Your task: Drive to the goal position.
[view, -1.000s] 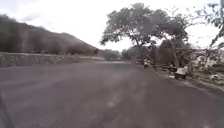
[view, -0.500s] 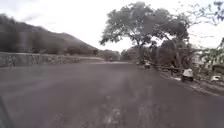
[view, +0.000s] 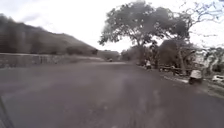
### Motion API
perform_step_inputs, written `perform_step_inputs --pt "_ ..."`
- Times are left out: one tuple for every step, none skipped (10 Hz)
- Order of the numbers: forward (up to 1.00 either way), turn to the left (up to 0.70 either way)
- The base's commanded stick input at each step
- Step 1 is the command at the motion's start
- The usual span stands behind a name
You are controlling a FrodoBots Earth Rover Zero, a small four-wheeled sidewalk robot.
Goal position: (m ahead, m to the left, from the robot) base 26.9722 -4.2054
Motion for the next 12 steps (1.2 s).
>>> perform_step_inputs --pt "0.7 0.0" --pt "0.7 0.0" --pt "0.7 0.0" --pt "0.7 0.0" --pt "0.7 0.0" --pt "0.7 0.0" --pt "0.7 0.0" --pt "0.7 0.0" --pt "0.7 0.0" --pt "0.7 0.0" --pt "0.7 0.0" --pt "0.7 0.0"
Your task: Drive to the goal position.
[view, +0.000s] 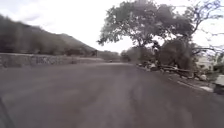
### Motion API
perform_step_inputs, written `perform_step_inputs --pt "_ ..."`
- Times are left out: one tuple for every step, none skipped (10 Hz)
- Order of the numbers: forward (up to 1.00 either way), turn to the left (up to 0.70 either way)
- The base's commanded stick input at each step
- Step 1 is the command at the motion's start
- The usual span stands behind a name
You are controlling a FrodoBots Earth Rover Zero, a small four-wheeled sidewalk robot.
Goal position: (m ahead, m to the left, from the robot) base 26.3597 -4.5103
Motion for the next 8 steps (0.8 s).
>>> perform_step_inputs --pt "0.7 0.0" --pt "0.7 0.0" --pt "0.7 0.0" --pt "0.7 0.0" --pt "0.7 0.0" --pt "0.7 0.0" --pt "0.7 0.0" --pt "0.7 0.0"
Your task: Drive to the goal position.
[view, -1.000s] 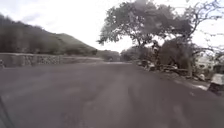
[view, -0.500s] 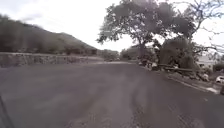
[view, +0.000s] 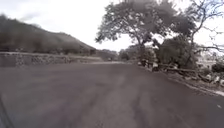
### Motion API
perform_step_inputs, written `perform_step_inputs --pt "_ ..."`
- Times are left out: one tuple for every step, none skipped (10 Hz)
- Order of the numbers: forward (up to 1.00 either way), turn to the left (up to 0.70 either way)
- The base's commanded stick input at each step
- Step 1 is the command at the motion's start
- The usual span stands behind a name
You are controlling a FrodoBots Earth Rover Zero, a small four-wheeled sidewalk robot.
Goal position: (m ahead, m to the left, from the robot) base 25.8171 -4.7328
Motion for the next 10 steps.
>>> perform_step_inputs --pt "0.7 0.0" --pt "0.7 0.0" --pt "0.7 0.0" --pt "0.7 0.0" --pt "0.7 0.0" --pt "0.7 0.0" --pt "0.7 0.0" --pt "0.7 0.0" --pt "0.7 0.0" --pt "0.7 0.0"
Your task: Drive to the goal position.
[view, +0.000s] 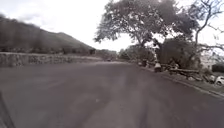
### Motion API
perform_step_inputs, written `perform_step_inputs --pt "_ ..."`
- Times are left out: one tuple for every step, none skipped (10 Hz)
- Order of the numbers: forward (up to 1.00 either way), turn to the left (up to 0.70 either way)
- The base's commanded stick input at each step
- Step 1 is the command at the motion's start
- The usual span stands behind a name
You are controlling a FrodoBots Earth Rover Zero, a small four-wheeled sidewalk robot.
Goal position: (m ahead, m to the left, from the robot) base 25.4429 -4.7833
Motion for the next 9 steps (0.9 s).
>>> perform_step_inputs --pt "0.7 0.0" --pt "0.7 0.0" --pt "0.7 0.0" --pt "0.7 0.0" --pt "0.7 0.0" --pt "0.7 0.0" --pt "0.7 0.0" --pt "0.7 0.0" --pt "0.7 0.0"
